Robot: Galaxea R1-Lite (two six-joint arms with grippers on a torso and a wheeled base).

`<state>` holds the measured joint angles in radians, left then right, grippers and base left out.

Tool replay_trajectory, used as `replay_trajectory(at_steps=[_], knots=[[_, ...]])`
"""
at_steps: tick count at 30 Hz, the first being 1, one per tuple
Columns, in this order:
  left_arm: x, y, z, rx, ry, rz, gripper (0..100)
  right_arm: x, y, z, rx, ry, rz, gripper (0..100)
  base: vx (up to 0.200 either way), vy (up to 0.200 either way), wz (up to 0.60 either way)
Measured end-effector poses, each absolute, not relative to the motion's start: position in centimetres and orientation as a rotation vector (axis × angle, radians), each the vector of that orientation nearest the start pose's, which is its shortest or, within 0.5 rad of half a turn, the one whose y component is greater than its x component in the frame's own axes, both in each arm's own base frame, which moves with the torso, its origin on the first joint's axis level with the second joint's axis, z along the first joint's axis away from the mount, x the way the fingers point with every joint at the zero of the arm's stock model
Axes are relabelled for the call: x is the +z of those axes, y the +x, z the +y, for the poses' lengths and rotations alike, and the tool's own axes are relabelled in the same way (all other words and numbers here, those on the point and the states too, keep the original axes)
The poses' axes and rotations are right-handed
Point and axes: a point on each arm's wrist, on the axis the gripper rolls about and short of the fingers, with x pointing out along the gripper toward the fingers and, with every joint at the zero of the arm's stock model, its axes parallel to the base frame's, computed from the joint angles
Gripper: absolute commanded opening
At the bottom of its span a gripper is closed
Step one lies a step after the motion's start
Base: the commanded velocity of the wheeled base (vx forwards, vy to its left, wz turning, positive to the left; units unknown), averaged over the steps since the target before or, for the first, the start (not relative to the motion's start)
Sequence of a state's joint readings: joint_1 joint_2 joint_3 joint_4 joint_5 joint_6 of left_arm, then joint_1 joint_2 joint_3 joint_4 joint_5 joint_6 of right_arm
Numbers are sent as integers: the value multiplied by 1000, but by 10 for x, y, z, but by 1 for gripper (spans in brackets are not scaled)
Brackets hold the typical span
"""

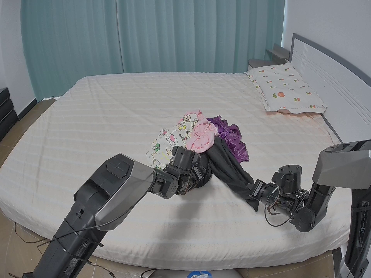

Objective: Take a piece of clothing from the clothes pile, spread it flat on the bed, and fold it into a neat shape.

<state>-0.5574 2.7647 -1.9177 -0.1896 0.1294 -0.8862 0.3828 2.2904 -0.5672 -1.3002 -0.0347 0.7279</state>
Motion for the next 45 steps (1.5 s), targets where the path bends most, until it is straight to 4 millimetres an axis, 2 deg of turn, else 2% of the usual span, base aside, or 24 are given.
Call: replay_trajectory(at_steps=[8, 9, 21, 26, 30, 35, 39, 45], knots=[[-43, 459, -279, -73, -646, 771, 100, -1, 316, 127, 176, 622, 517, 0, 0, 0, 0], [-45, 460, -278, -71, -647, 773, 0, -1, 316, 127, 176, 621, 518, 0, 0, 0, 0], [-48, 460, -277, -29, -703, 793, 0, -1, 316, 126, 178, 630, 516, 0, 0, 0, 0], [-33, 457, -271, 40, -743, 846, 0, 5, 317, 126, 198, 665, 466, 0, 0, 0, 0], [-3, 457, -260, 69, -807, 857, 0, 14, 317, 126, 232, 691, 406, 0, 0, 0, 0], [47, 448, -242, 33, -876, 867, 0, 33, 314, 126, 288, 715, 334, 0, 0, 0, 0], [95, 429, -225, -29, -924, 832, 0, 59, 314, 124, 333, 734, 249, 0, 0, 0, 0], [166, 388, -200, -179, -958, 685, 0, 118, 311, 119, 421, 764, 65, 0, 0, 0, 0]])
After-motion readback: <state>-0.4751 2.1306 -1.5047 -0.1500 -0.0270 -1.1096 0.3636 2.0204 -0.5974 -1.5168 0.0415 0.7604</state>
